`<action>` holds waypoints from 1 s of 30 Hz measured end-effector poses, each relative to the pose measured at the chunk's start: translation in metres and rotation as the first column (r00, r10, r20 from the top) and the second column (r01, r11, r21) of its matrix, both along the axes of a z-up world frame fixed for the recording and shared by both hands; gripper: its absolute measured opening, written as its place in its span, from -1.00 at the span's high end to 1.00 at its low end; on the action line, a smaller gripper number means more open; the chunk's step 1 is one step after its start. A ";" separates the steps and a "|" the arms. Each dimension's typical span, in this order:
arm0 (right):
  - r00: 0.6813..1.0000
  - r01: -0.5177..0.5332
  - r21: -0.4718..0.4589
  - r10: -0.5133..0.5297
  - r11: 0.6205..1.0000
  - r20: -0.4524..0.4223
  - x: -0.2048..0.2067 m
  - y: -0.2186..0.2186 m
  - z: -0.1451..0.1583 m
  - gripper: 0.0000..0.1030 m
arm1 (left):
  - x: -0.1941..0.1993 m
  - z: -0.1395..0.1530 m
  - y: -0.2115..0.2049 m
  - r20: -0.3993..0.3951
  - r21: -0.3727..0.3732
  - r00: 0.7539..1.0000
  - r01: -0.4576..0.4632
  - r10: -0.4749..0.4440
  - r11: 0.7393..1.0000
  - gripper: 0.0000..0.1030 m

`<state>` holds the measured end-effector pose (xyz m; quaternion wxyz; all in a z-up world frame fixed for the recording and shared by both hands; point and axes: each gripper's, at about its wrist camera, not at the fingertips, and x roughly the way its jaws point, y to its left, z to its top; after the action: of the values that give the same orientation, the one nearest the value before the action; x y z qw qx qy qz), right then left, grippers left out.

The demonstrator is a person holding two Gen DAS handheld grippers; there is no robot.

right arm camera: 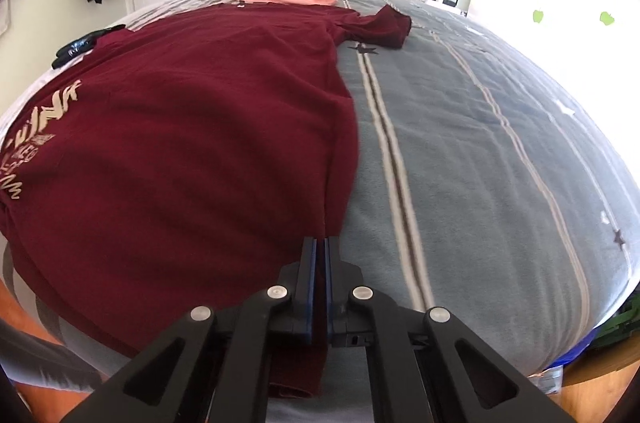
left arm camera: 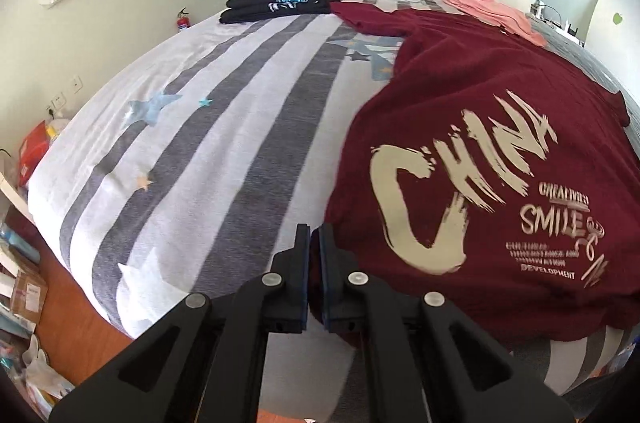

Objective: Fold clothes

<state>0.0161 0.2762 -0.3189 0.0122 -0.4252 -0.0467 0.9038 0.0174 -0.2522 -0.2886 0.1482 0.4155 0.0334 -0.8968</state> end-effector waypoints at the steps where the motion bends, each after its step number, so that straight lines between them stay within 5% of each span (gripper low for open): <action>1: 1.000 0.012 0.012 -0.012 1.000 0.005 0.001 0.003 0.000 0.95 | 0.001 0.002 0.000 0.001 -0.008 1.000 0.006 -0.006 1.000 0.95; 8: 0.993 0.111 0.017 -0.112 0.994 0.025 0.003 0.035 0.002 1.00 | 0.000 0.001 -0.003 0.057 0.028 0.998 0.002 -0.004 1.000 0.88; 11: 0.996 0.089 -0.011 -0.089 0.996 -0.021 0.004 0.032 0.011 1.00 | 0.006 0.018 0.000 -0.009 0.004 0.999 -0.033 0.033 0.999 0.79; 15: 0.996 0.040 -0.043 -0.043 0.998 -0.079 0.000 0.018 0.025 1.00 | 0.011 0.044 -0.005 -0.116 -0.012 0.990 -0.083 0.081 0.996 0.39; 18: 0.994 -0.003 -0.065 -0.004 0.998 -0.113 -0.010 0.002 0.037 1.00 | -0.006 0.047 0.000 -0.116 0.019 0.992 -0.045 0.047 0.999 0.27; 23: 0.987 -0.039 -0.104 0.022 0.994 -0.160 -0.035 -0.017 0.054 0.64 | -0.041 0.048 0.012 -0.106 0.067 0.994 0.023 -0.016 0.998 0.21; 30: 0.980 -0.019 -0.127 -0.007 0.992 -0.201 -0.097 -0.030 0.067 0.29 | -0.124 0.047 0.037 -0.106 0.042 0.990 0.098 -0.093 0.994 0.05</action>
<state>-0.0811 0.2458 -0.2518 -0.0132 -0.3315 0.0114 0.9433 -0.1068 -0.2148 -0.2412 0.0932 0.3729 0.0423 -0.9222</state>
